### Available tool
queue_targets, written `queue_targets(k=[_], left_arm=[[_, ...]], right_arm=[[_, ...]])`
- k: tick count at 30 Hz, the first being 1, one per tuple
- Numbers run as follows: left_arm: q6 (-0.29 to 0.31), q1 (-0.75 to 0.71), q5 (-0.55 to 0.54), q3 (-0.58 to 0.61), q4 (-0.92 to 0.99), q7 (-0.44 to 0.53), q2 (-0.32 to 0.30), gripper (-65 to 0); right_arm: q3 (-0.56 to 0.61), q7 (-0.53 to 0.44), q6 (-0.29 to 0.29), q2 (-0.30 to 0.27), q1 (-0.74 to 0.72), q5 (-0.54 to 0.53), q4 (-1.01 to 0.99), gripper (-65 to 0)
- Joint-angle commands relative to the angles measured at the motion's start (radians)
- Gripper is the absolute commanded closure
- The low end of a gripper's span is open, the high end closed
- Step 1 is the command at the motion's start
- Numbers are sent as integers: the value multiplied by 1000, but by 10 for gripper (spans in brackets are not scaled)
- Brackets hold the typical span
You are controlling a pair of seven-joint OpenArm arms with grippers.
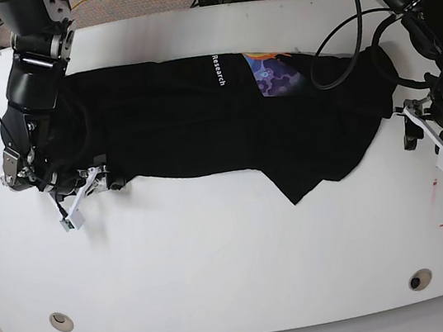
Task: Fold the T-shirt properly
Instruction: 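Lower the right gripper onto the shirt's hem corner and grasp it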
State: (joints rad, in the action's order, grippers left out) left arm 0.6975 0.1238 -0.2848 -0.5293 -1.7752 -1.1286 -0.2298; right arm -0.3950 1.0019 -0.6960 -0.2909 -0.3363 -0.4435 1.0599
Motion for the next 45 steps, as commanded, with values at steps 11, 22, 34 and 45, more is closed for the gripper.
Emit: queue_targets(k=[11,22,34,45], left_arm=[[1,10,-8,-12,-18,30,-24,-359],[1,11,-8,-6,-7,34,-27,-356],[1,14,-11,-9,-6,35,-25,-355],[1,20,-15,-8,3,36,-29,-357]], right_arm=[[-36,19,-2,42,-10,-3,-25,-535],[-31,12,-2,83,-5,-12,-27,-528],[54,16,-2,82,6,-16,-8,-459],[44,18,-2,82,13,-35,-2,-374]])
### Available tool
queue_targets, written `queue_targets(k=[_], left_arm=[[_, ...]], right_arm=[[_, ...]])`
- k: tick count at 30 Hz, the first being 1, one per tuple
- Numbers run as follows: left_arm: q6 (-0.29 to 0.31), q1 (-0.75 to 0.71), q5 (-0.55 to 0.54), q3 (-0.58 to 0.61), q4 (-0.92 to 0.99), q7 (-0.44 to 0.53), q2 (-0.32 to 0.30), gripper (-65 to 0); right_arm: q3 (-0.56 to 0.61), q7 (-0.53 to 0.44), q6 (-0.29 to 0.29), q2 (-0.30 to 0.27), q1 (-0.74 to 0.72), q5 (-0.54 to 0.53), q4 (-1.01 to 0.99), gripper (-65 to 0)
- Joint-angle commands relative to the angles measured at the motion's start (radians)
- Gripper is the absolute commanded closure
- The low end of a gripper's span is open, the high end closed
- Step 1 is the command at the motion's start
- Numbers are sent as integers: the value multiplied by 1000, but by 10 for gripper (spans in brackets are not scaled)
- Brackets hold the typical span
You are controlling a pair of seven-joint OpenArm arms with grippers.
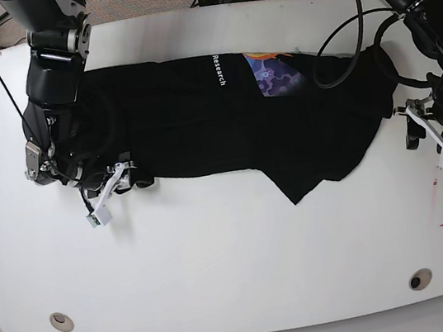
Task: Fold the T-shirt properly
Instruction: 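Lower the right gripper onto the shirt's hem corner and grasp it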
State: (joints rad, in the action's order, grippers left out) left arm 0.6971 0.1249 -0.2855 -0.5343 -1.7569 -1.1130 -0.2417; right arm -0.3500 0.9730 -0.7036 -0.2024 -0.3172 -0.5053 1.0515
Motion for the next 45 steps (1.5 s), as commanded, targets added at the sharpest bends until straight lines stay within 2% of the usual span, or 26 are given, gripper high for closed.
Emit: queue_targets(k=[1,3,11,13,23,31,45], left_arm=[[1,20,-15,-4,-16,20,-17,-357],[1,20,-15,-3,-23,19,-17,-356],[1,21,-16,-2,-22,19,-15,-356],[1,18,-8,-2,-19,21,-17,-355],[1,16,-11,-4,-24,22,-14,-351],[1,12,-12,-5,-26,23,-13,-350],[1,15,-9,-10,-20,30,-11,-353]], right_arm=[[-3,48,5,-6,-5,26,7,-367],[-16,39,5,-2,-9,22,-5,-321],[-23,38,5,0,-6,21,-7,-213],[-17,40,5,3,-11,15,-24,-152],[-17,42,5,16,-1,8,-14,-40],[-11,47,5,37,17,5,23,-17],[-19,189,5,96,62,-7,421,-7]])
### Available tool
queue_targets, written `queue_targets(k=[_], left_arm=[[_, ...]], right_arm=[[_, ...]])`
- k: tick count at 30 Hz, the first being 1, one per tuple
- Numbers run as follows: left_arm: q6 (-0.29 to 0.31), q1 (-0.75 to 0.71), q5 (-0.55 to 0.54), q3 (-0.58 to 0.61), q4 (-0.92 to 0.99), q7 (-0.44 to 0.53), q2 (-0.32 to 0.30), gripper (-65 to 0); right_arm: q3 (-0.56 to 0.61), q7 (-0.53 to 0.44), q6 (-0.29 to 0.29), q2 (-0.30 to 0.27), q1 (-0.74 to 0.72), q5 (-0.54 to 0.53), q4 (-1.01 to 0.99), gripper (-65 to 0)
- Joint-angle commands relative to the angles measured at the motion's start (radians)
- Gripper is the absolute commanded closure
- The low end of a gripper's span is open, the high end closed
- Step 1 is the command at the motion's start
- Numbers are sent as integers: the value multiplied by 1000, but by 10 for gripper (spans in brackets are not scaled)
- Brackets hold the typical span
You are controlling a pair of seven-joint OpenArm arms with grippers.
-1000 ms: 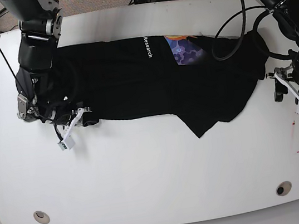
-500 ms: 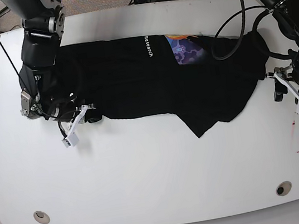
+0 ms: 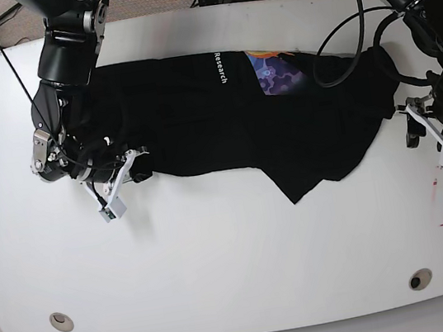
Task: Fold the T-shirt properly
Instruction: 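Lower the right gripper onto the shirt's hem corner and grasp it, then move the left gripper down along the shirt's side toward the hem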
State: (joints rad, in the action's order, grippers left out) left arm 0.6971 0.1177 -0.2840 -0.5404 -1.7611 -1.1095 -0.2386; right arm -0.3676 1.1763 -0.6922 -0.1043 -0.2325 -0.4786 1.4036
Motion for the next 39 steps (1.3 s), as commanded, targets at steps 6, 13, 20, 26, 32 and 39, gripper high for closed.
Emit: queue_targets(k=[6,13,20,26,32,39], left_arm=[[1,32,-5,-4,-2,31,-15,-354],[1,70,11,-3,48,32,-18,-359],[1,67,1,-7,56,35,-16,-358],[1,69,0,-5,59,35,-15,-358],[1,68,3,-2,61,34,-11,-358],[1,89,10,6,112,44,-5,-359]], right_arm=[[0,20,-6,1,-1,-37,159,-9],[-1,31,-6,1,62,-55,267,-10],[6,44,-6,16,126,-67,390,-10],[16,44,-6,21,157,-74,423,-10],[39,27,-6,20,178,-67,405,-4],[34,20,-6,23,194,-66,407,-3]])
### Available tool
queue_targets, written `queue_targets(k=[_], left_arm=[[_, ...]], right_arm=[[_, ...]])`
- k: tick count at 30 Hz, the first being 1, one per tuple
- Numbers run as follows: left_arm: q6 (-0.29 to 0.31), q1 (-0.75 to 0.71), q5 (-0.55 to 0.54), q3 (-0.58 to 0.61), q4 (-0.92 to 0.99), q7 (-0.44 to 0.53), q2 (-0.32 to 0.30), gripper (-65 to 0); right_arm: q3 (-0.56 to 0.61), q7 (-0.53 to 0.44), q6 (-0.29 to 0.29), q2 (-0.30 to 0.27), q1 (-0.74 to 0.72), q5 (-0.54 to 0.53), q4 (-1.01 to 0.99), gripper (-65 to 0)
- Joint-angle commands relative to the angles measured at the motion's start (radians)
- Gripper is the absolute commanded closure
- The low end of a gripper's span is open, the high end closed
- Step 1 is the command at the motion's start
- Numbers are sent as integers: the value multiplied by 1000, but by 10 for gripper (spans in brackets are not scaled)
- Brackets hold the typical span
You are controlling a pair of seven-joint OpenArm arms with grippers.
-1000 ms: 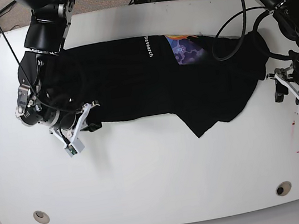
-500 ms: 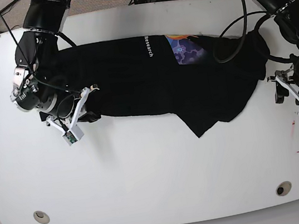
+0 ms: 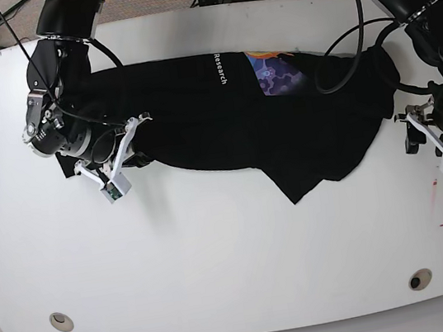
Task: Fold the T-shirt properly
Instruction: 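Move the left gripper down along the shirt's side toward the hem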
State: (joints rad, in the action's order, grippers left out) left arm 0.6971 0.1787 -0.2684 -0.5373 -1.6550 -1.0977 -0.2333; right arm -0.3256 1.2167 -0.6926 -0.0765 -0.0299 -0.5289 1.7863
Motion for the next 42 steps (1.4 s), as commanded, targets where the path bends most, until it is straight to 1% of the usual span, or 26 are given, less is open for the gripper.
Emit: queue_targets(k=[1,7,11,17,19,27,29,35,37,39,42], left_arm=[[1,30,-5,5,11,33,-10,-358],[1,39,-2,11,27,37,-7,-358],[1,16,-3,14,0,38,-4,-357],[1,13,-3,12,-6,36,-4,-358],[1,15,-1,10,-31,32,-1,-359],[1,16,-1,17,-37,32,0,-361],[1,16,-3,14,-43,32,-2,-358],[1,17,-3,26,-42,35,-3,-360],[1,21,-3,34,-35,39,-9,-360],[1,47,0,66,11,54,-44,-363],[1,73,-3,99,68,72,-64,-365]], right_arm=[[-8,-21,-6,-5,-6,-15,24,-3],[-10,-20,-6,-5,7,-13,25,-12],[-12,-13,-6,2,19,-14,21,-98],[-11,-11,-6,5,23,-15,12,-251],[-14,-12,-6,4,33,-21,23,-318],[-16,-9,-6,6,40,-21,28,-341],[-11,-14,-6,-2,40,-26,41,-360],[-3,-18,-6,-10,49,-26,45,-381],[1,-17,-6,-10,54,-27,49,-387],[25,-19,-6,-3,61,-27,53,-386],[33,-21,-6,1,67,-29,62,-380]])
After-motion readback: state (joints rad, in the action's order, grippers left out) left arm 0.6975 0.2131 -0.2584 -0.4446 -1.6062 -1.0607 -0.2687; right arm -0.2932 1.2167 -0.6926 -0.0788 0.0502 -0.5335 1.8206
